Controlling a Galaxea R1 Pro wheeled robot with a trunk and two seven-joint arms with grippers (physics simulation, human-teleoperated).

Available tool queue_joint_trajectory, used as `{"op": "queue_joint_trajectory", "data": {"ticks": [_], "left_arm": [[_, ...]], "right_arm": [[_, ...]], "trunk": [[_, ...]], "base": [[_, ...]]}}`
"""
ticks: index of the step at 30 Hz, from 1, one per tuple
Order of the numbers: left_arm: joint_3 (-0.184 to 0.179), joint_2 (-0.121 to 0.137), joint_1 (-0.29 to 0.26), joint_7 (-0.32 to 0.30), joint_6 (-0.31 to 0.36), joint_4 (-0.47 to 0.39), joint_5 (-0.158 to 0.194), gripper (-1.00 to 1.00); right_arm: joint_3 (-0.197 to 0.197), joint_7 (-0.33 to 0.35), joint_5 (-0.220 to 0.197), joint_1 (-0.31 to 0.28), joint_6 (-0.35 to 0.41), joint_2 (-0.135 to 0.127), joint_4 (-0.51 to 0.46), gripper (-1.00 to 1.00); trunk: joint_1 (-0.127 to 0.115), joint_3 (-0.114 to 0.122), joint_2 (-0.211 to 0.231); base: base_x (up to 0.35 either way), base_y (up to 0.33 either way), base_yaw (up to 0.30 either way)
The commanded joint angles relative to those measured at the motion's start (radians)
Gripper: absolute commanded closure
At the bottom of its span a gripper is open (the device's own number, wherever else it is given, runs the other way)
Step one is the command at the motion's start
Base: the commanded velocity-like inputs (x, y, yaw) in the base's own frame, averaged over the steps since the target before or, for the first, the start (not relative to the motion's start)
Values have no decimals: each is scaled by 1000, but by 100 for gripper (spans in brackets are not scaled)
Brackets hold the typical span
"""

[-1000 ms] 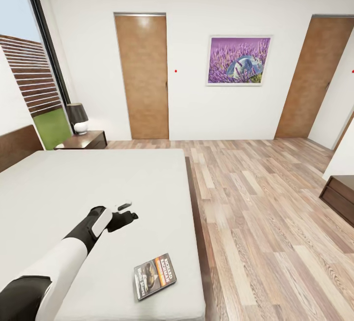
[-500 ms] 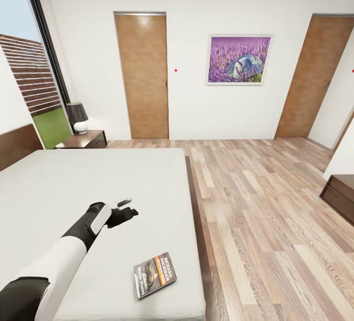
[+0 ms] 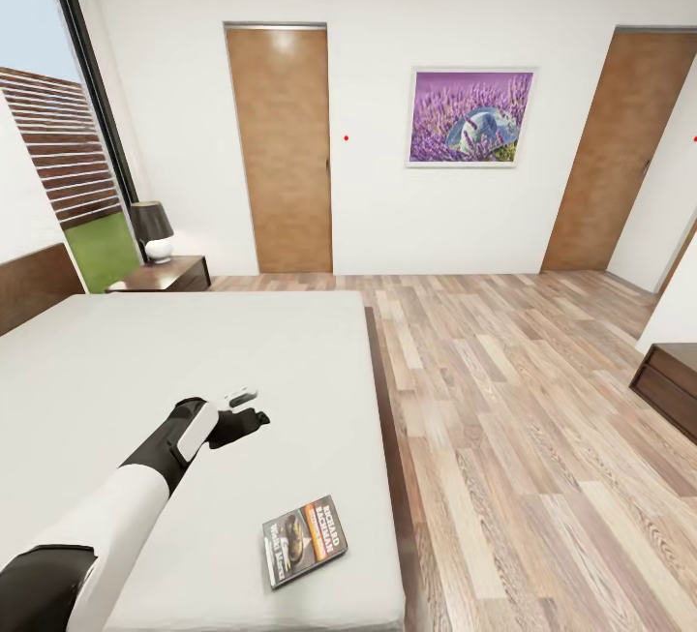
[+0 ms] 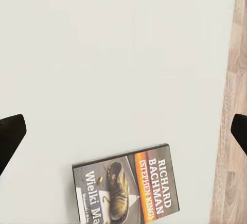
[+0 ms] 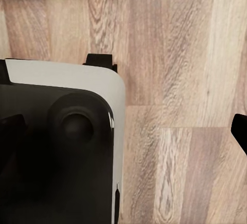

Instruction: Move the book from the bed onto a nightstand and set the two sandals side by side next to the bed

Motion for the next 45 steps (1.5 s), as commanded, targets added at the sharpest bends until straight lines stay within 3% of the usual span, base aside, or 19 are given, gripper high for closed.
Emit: {"op": "queue_joint_trajectory", "data": {"ticks": [1, 4, 16, 26, 35, 45], "left_arm": [[-7, 1, 0, 9, 3, -2, 10, -100], [-10, 2, 0, 11, 2, 0, 9, -100], [-14, 2, 0, 11, 2, 1, 9, -100], [-16, 1, 1, 10, -3, 1, 9, -100], [-16, -5, 2, 10, -16, 1, 9, -100], [-16, -7, 2, 11, -34, 1, 9, -100]], "right_arm": [[3, 3, 1, -1, -3, 0, 1, -100], [3, 3, 1, -1, -3, 0, 1, -100], [3, 3, 1, -1, -3, -1, 1, -100], [0, 3, -1, 0, -3, -5, 1, -100], [-2, 3, -6, 13, -3, -37, 1, -100], [-10, 2, -13, 16, -5, -92, 0, -100]], "trunk": [[0, -1, -1], [0, -1, -1], [46, -39, -85], [46, -39, -85], [46, -39, -85], [46, -39, -85]], "base": [[0, 0, 0], [0, 0, 0], [0, 0, 0], [0, 0, 0], [0, 0, 0], [0, 0, 0]]}}
